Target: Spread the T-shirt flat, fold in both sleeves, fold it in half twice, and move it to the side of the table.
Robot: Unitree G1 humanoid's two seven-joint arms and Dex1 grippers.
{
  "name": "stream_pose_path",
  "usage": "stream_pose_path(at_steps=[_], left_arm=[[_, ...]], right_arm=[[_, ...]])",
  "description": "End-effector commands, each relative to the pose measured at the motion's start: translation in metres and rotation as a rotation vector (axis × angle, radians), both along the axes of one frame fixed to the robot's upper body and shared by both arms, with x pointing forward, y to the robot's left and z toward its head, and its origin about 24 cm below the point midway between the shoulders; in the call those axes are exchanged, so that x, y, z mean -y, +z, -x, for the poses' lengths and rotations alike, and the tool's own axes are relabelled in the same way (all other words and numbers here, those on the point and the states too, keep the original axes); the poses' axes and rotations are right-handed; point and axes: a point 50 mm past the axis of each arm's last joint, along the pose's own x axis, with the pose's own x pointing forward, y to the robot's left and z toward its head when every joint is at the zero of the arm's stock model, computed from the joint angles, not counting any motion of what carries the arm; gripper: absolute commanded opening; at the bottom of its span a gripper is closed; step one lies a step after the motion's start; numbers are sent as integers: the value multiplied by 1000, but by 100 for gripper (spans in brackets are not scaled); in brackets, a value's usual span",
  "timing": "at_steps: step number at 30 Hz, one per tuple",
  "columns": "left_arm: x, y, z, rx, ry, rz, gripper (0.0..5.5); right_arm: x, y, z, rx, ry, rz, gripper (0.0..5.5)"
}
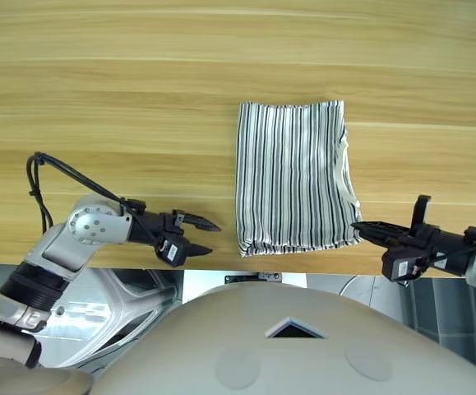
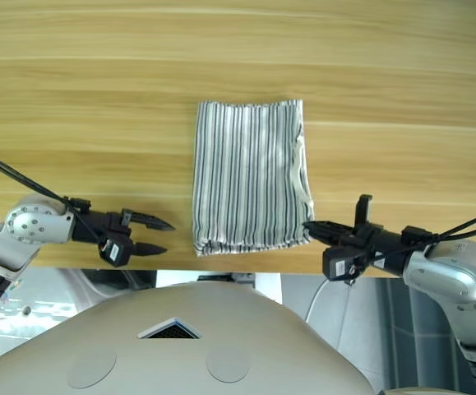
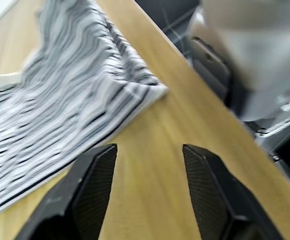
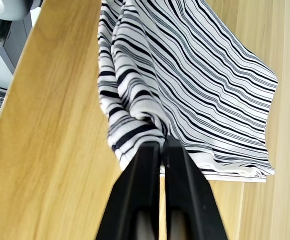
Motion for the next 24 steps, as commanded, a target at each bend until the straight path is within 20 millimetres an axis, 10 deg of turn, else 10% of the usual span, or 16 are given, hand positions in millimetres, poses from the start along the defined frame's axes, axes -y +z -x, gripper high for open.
stream_pose_path(at_steps=[1,17,24], left_arm=[[15,-6,-2,69,21,45,242],[39,-21,5,98,28,131,242],[38,-22,6,77,-1,136,131]], right_arm=[[-2,1,-1,1,10,-3,0],[-7,-1,-1,0,18,-14,0],[-8,-2,-2,0,16,-16,0]])
